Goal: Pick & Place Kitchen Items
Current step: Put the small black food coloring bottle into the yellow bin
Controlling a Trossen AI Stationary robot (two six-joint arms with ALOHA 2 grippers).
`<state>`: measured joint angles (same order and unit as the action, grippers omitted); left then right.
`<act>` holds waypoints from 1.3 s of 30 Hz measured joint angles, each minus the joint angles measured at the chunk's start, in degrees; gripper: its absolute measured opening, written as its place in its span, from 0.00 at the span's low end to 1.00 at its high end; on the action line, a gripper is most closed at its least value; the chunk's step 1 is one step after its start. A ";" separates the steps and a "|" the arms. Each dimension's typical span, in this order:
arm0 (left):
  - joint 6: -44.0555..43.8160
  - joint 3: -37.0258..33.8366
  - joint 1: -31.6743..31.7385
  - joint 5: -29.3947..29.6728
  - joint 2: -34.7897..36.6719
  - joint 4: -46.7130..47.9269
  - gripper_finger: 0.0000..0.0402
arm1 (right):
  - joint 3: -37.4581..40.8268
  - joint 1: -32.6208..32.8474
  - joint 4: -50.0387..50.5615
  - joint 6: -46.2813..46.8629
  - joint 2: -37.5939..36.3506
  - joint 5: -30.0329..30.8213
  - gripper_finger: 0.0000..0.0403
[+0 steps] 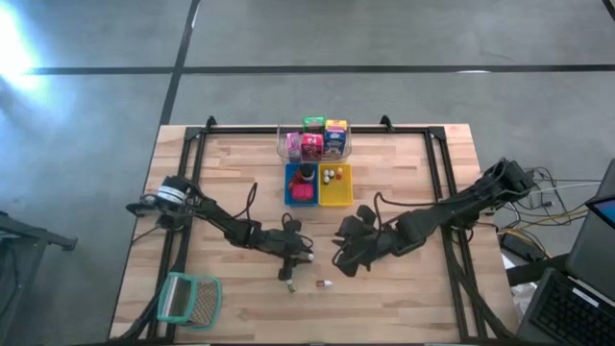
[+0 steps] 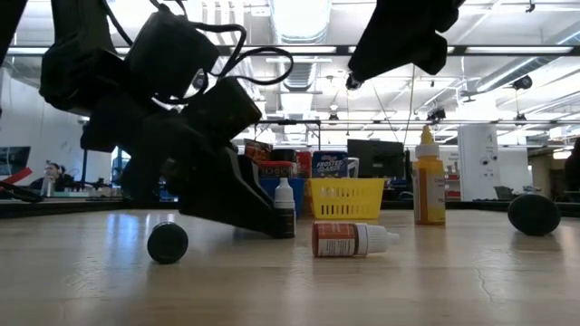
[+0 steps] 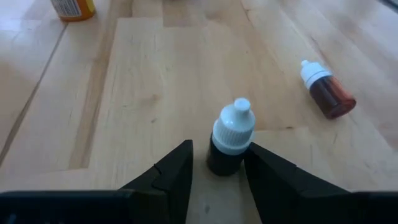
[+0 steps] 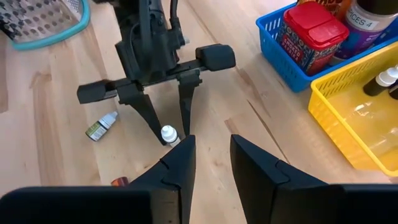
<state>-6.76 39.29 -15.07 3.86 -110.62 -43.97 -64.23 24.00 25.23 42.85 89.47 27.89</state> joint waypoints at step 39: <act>0.78 2.28 1.14 0.52 2.09 0.48 0.25 | -0.08 1.72 -16.67 2.03 11.09 -3.59 0.29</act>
<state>-5.98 41.57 -13.93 4.38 -108.53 -43.49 -64.31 25.72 8.57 44.88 100.56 24.30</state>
